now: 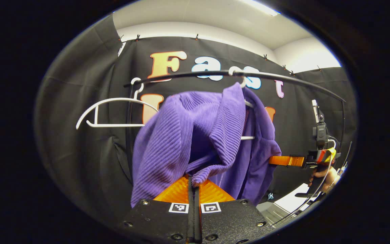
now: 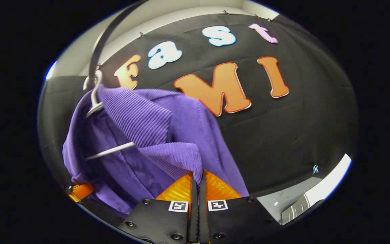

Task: Grasp the clothes on the hanger with both hands and then place them into the laundry hamper below.

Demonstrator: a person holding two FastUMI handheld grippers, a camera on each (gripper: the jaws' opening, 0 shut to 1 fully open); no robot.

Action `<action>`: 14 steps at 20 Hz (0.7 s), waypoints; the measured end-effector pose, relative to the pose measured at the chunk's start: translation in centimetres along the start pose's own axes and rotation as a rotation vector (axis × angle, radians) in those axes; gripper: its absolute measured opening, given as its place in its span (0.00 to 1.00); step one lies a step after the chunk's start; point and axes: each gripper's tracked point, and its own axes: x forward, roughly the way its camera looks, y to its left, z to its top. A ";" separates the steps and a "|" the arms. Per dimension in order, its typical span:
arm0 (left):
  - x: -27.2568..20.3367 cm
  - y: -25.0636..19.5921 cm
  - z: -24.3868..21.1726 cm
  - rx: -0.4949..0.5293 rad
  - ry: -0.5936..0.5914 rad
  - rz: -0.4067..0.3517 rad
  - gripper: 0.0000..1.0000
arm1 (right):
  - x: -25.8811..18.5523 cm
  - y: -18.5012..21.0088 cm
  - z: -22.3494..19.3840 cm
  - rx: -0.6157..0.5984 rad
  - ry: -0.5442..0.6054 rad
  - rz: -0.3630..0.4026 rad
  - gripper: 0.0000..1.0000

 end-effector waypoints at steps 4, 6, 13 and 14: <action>-1.4 2.0 2.6 -0.053 -0.013 0.017 0.00 | 0.3 -1.5 3.8 0.083 -0.018 0.011 0.08; -2.4 2.3 4.7 -0.081 -0.048 0.026 0.00 | 0.7 -2.1 5.6 0.167 -0.032 0.035 0.08; -5.1 6.0 11.0 -0.101 -0.138 0.084 0.00 | 2.6 -3.7 11.6 0.235 -0.056 0.092 0.08; -5.3 6.9 11.6 -0.099 -0.149 0.100 0.00 | 3.1 -3.7 12.2 0.237 -0.053 0.101 0.08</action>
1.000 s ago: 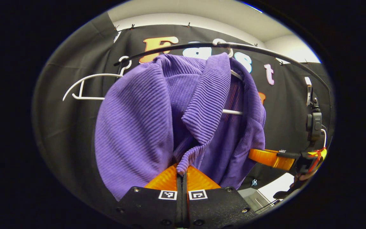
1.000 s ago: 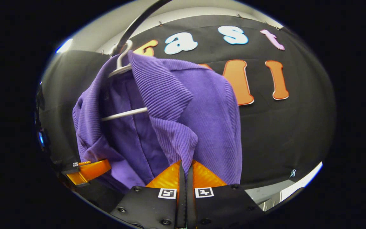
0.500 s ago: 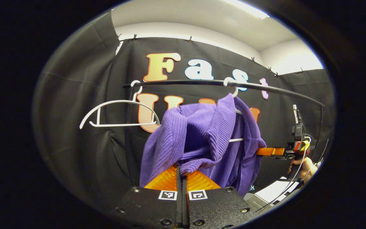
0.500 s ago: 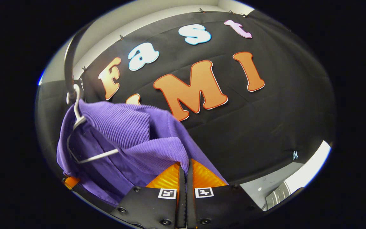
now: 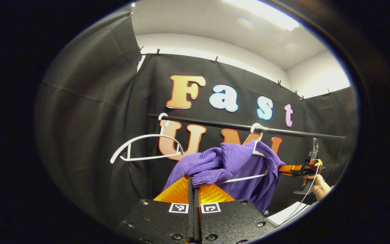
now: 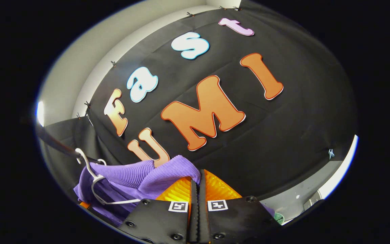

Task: Grasp the clothes on the hanger with both hands and then place them into the laundry hamper below.

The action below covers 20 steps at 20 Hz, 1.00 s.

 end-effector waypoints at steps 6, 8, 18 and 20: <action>0.1 1.2 2.6 0.008 -0.034 0.043 0.00 | 1.8 1.0 3.2 0.053 0.024 0.068 0.08; 0.5 1.3 3.0 0.009 -0.032 0.043 0.00 | 2.3 1.2 4.5 0.057 0.012 0.082 0.08; 4.0 4.5 3.3 0.064 -0.005 0.093 0.00 | 4.2 2.4 7.2 0.033 0.031 0.121 0.08; 4.4 5.2 2.2 0.051 0.020 0.109 0.00 | 4.8 2.3 6.9 0.015 0.054 0.122 0.08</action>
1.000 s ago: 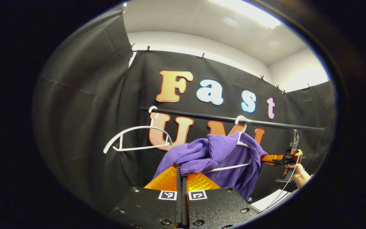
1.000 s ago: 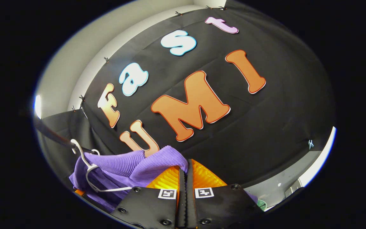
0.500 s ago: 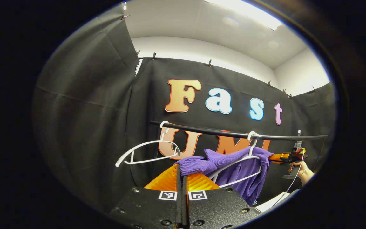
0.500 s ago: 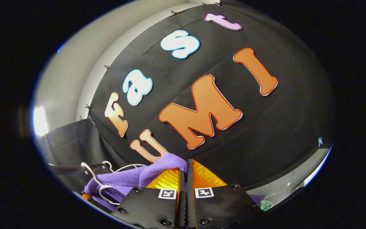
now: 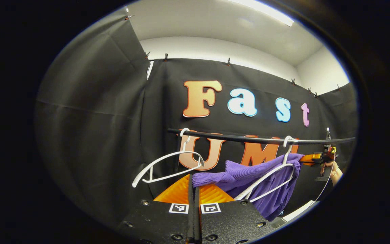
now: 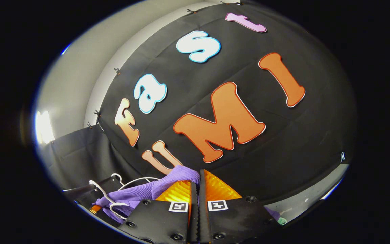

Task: Grasp the clothes on the hanger with both hands and then place them into the laundry hamper below.

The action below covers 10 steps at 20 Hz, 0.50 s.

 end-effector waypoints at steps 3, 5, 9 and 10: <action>0.7 0.0 -1.6 -0.006 0.028 0.004 0.00 | 0.8 -0.9 -0.1 -0.014 0.025 -0.010 0.07; 1.3 -0.1 -2.5 -0.014 0.038 0.003 0.00 | 1.2 -1.8 -0.4 -0.007 0.040 -0.020 0.08; 1.8 0.4 -5.0 -0.030 0.080 0.018 0.00 | 2.1 -3.7 -2.3 0.008 0.082 -0.044 0.08; 2.0 0.5 -5.7 -0.037 0.093 0.021 0.00 | 2.2 -4.2 -2.9 0.004 0.092 -0.051 0.08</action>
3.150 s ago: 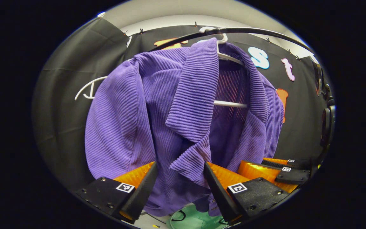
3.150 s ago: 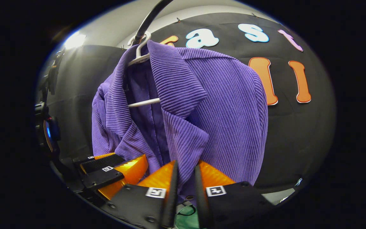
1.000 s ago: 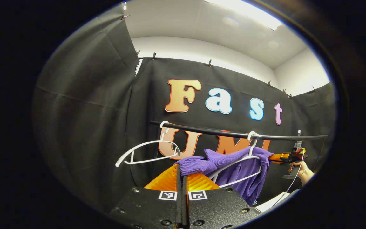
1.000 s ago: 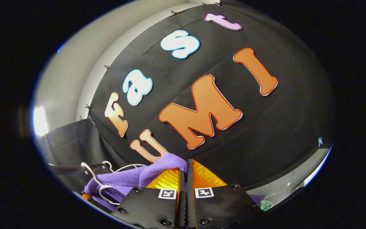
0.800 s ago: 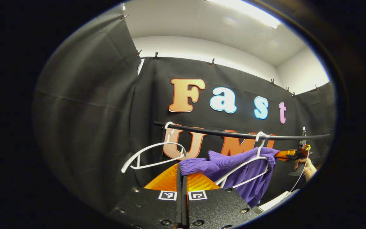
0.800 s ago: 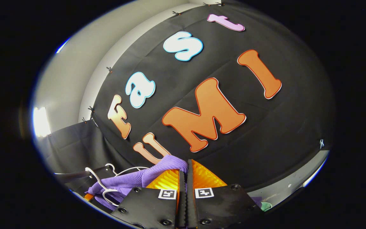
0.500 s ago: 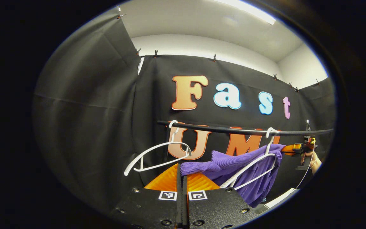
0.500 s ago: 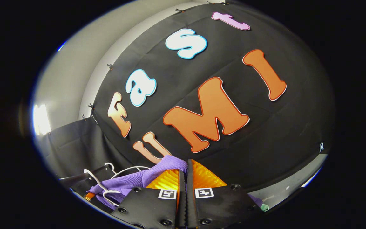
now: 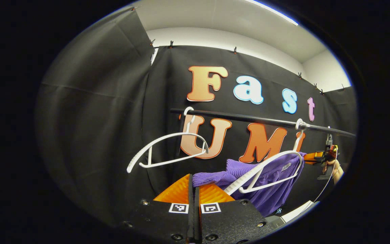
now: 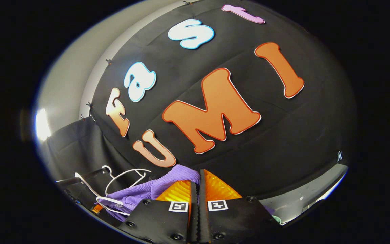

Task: Grasp the clothes on the hanger with both hands and then place them into the laundry hamper below.

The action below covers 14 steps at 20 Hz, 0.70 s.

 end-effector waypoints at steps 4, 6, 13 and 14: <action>0.2 0.6 -3.4 -0.037 0.059 0.018 0.00 | 0.5 -2.1 -2.9 0.007 0.048 -0.029 0.08; 0.1 0.5 -5.3 -0.044 0.093 0.023 0.00 | 0.5 -3.4 -4.2 0.006 0.067 -0.051 0.08; -0.4 0.9 -9.5 -0.056 0.174 0.031 0.00 | -0.7 -7.6 -8.2 0.005 0.117 -0.119 0.08; -0.5 1.0 -10.0 -0.051 0.186 0.033 0.00 | -0.9 -8.2 -8.9 0.001 0.127 -0.133 0.08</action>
